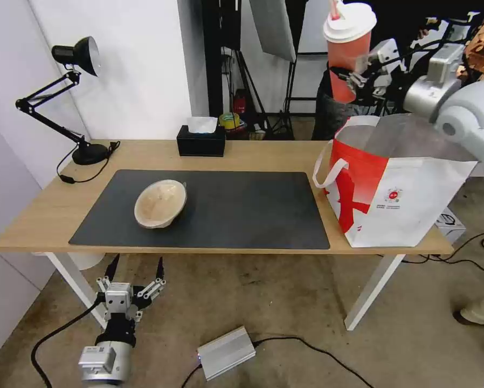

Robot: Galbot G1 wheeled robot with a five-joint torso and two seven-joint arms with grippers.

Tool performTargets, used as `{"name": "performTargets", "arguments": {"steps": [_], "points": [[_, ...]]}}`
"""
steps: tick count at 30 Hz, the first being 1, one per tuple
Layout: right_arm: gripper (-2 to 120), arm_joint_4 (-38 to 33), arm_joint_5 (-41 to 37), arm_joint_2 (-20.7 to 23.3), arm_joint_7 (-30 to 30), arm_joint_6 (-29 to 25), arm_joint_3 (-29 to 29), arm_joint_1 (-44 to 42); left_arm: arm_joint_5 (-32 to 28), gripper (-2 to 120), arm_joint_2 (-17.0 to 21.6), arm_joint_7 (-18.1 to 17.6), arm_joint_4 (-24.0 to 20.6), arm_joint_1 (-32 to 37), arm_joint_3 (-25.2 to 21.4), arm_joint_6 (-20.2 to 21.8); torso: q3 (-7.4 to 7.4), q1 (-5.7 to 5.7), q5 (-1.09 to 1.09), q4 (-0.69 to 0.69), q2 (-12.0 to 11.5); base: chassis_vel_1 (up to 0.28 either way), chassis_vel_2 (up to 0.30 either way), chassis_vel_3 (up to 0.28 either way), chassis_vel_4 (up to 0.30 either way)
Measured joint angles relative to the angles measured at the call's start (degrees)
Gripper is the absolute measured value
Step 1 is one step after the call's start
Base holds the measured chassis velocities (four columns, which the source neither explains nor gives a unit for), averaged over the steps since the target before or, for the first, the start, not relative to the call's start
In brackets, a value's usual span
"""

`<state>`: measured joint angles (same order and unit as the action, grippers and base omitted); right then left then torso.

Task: Pick up the trash from the table and place it into the takeout bag.

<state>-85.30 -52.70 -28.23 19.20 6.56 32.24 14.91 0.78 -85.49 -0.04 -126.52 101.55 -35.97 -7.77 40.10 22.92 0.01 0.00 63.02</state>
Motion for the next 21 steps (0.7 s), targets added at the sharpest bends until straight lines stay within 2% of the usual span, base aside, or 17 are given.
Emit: {"name": "performTargets", "arguments": {"steps": [21], "points": [[8, 13.42, 7.8, 0.95, 15.1, -5.35, -2.45, 0.32, 0.07, 100, -0.19, 0.03, 0.35, -0.04, 0.09, -0.28, 0.0, 0.0, 0.0, 0.0, 0.0, 0.0, 0.0, 0.0, 0.0]]}}
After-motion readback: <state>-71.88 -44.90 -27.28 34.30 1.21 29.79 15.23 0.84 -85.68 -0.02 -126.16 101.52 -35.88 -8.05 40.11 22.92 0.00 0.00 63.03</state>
